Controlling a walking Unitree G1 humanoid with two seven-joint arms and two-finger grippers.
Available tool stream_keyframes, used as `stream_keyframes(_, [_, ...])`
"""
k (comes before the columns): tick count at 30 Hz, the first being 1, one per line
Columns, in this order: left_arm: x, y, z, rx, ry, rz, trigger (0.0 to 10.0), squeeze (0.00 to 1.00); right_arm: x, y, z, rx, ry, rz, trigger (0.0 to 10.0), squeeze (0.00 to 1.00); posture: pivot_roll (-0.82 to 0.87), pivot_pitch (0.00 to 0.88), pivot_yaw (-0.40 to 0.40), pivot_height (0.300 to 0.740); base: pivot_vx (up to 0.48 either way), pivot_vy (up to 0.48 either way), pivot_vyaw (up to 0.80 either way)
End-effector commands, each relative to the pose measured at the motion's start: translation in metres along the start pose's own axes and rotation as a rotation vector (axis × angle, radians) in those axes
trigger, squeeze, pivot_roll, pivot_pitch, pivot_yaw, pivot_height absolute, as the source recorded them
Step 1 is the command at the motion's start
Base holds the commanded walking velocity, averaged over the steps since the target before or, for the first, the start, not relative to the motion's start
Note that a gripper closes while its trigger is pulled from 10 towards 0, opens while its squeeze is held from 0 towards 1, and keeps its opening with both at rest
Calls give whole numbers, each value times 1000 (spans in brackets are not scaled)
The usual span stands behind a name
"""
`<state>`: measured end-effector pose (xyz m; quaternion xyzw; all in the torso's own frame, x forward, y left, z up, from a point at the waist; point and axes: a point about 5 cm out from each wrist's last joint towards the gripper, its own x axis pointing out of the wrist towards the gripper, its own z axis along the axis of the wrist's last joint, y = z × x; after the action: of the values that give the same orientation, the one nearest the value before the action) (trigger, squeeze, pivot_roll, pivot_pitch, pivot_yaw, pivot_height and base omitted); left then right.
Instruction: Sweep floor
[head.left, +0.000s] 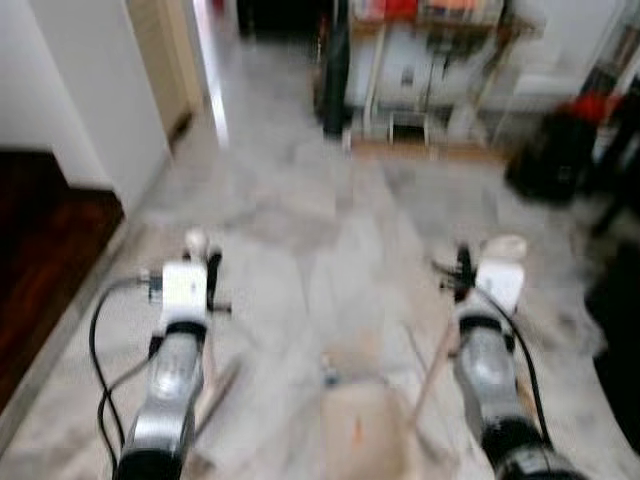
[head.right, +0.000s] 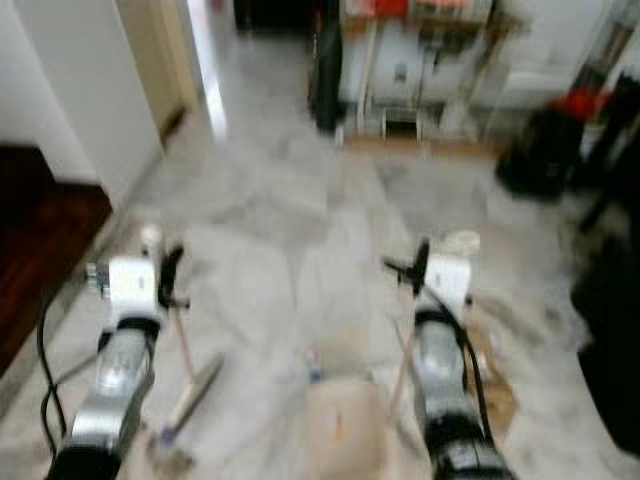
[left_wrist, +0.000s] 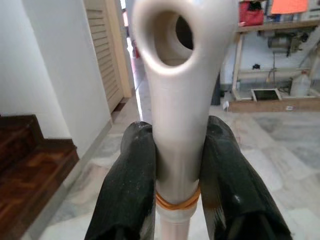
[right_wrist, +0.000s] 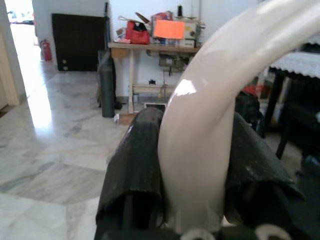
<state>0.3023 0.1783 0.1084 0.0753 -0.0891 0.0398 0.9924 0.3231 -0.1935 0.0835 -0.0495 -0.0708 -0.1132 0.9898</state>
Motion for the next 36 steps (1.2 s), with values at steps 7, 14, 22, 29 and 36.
stream_keyframes(7, [4,2,8,8,-48,3,10000,0,5,7,11,29,-44,6,10000,0,72,0,-36,740,0,0,0])
stream_keyframes(14, [5,1,9,-3,-53,-6,10000,0,6,7,10,32,-33,-1,10000,0,71,0,-34,740,0,0,0])
stream_keyframes(22, [6,1,9,-4,-54,-12,10000,0,6,9,10,28,-38,8,10000,0,74,0,-32,740,0,185,-405])
stream_keyframes(29, [7,0,10,-9,-56,-16,10000,0,5,12,8,37,-16,9,10000,0,78,0,-29,740,0,246,0])
stream_keyframes(36, [7,0,10,-11,-58,-16,10000,0,5,13,7,24,-7,29,10000,0,76,0,-29,740,0,352,-471])
